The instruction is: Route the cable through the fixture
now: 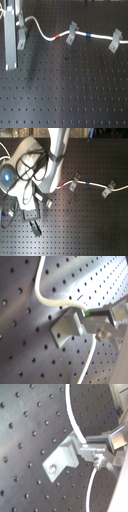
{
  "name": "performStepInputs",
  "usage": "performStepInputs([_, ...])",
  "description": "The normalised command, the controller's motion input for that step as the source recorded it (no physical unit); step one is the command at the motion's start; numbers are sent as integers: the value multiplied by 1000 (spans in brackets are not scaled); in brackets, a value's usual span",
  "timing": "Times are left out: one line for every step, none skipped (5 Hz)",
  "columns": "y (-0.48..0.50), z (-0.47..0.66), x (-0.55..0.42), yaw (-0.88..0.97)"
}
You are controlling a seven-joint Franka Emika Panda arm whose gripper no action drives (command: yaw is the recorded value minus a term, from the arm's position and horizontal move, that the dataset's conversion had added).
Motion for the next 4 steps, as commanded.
performStepInputs([344, 65, -264, 197])
performStepInputs([15, -20, -413, 708])
performStepInputs([21, -30, -371, 780])
performStepInputs([7, 79, -147, 983])
